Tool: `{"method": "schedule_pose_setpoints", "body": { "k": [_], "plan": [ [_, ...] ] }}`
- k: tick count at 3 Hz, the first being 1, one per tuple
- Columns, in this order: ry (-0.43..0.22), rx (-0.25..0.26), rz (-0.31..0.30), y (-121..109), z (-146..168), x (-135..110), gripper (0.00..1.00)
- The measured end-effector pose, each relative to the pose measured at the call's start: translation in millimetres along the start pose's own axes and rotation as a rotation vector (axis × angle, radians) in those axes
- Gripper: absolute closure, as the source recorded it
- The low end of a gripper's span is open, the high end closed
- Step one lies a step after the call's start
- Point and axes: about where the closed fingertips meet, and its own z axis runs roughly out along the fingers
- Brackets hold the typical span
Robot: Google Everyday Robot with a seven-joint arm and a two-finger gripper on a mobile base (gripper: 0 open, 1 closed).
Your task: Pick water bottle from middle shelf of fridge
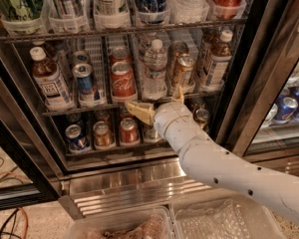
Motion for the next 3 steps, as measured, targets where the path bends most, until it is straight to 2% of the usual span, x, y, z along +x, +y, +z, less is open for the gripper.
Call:
{"method": "schedule_pose_setpoints", "body": {
  "k": [1, 3],
  "plan": [
    [-0.012, 0.009, -0.002, -1.6, 1.2, 0.4, 0.14],
    [-0.036, 0.016, -0.038, -6.9, 5.9, -7.7, 0.18]
  ]
}}
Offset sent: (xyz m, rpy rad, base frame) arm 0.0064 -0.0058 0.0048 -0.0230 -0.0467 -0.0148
